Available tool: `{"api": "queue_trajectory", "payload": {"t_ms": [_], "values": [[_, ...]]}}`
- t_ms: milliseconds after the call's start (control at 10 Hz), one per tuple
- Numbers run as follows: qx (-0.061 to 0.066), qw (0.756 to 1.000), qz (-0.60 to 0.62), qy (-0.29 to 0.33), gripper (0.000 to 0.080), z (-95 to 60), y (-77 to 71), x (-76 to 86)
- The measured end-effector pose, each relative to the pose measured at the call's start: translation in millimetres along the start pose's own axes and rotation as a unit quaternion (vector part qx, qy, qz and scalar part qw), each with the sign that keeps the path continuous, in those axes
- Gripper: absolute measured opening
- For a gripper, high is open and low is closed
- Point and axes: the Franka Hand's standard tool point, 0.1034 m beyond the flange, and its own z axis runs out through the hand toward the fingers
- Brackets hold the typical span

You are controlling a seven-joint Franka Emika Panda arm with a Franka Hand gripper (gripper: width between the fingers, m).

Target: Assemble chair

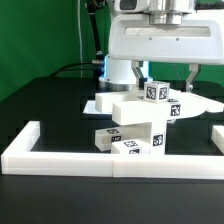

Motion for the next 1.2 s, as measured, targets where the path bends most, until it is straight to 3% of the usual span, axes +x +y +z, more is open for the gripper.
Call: {"api": "queue_trajectory", "payload": {"t_ms": [400, 1200], "values": [[-0.003, 0.984, -0.179, 0.003, 0.0648, 0.1, 4.7, 1.2], [-0.013, 0.903, -0.43, 0.001, 0.0648, -2.1, 10.5, 5.9]]}}
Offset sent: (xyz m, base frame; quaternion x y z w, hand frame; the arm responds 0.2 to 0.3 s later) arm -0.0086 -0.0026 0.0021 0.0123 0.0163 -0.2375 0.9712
